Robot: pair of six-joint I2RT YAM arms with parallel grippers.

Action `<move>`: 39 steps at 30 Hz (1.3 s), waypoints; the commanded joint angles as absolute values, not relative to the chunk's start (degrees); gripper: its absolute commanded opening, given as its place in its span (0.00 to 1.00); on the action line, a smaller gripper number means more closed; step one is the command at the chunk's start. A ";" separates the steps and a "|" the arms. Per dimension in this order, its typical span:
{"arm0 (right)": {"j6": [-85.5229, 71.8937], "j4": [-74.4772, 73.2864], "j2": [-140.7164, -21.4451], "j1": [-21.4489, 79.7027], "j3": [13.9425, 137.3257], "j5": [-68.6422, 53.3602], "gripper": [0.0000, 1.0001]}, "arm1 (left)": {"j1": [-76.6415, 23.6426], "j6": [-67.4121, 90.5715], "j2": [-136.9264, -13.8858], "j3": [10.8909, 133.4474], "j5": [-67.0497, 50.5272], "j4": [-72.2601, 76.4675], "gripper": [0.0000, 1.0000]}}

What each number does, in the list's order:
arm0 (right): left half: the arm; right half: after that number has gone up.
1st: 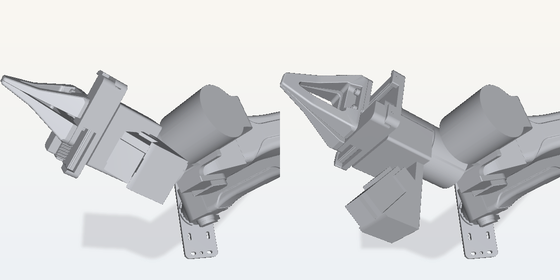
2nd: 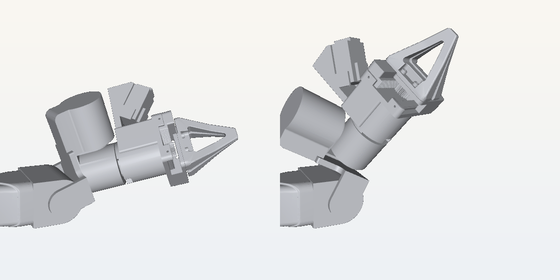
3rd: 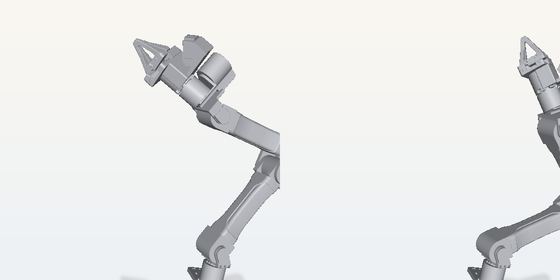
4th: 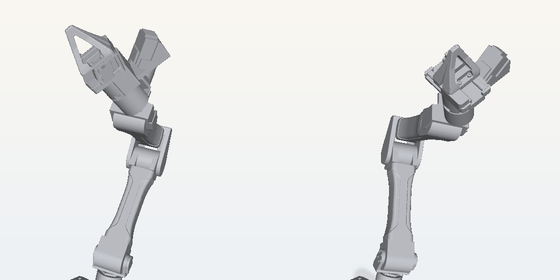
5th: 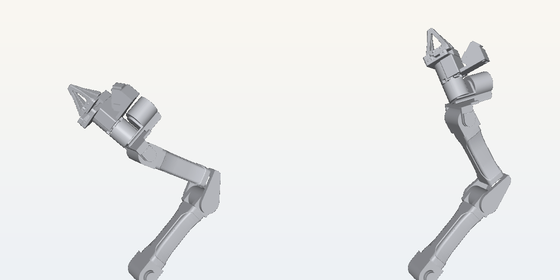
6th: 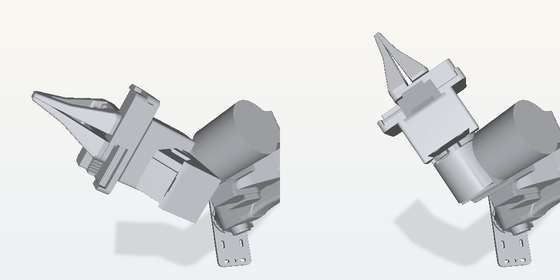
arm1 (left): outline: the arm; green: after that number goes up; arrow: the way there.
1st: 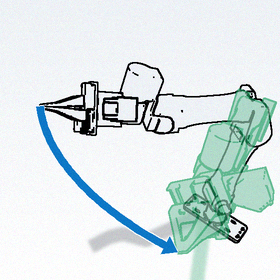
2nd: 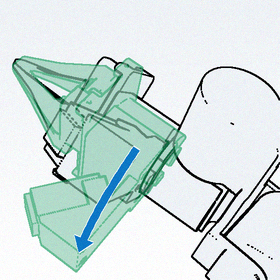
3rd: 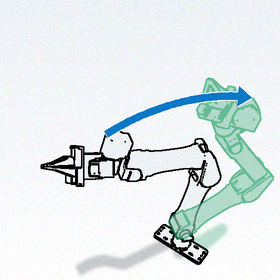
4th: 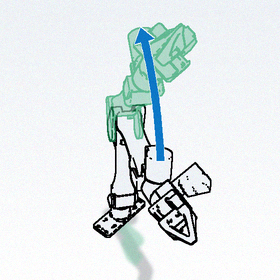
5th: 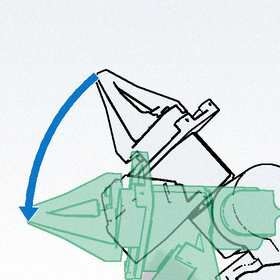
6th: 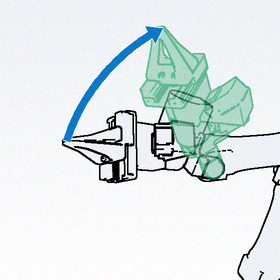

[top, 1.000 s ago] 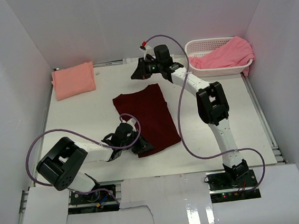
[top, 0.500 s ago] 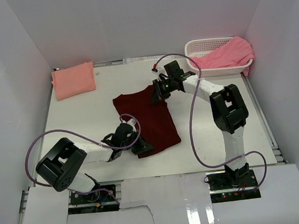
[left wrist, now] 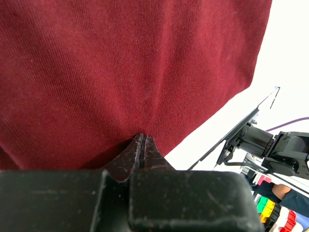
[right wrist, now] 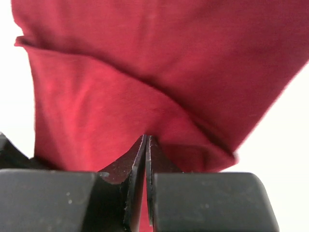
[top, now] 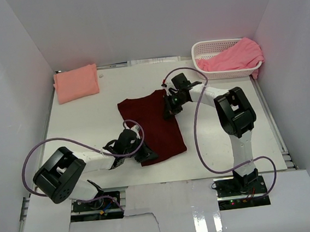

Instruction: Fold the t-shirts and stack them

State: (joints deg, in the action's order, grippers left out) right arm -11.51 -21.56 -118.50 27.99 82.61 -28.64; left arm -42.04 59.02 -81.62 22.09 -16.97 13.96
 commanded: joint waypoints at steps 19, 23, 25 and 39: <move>-13.09 -24.70 -113.73 24.79 71.54 -15.29 0.08 | -38.32 57.13 -75.59 17.49 -12.92 -3.95 0.00; -13.89 -23.38 -112.42 24.87 71.72 -17.48 0.08 | -38.14 56.95 -75.06 17.40 -12.57 -4.39 0.00; -13.89 -22.24 -111.80 24.79 72.51 -20.02 0.08 | -38.14 56.95 -75.14 17.40 -12.66 -4.39 0.00; -15.91 -20.66 -108.54 32.33 79.54 -34.27 0.08 | -38.06 56.95 -75.41 17.23 -12.74 -3.69 0.00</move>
State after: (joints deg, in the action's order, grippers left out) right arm -15.05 -21.65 -109.10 29.50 78.46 -29.56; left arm -38.39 59.18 -74.43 20.01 -16.14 5.04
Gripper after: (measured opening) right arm 0.078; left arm 0.022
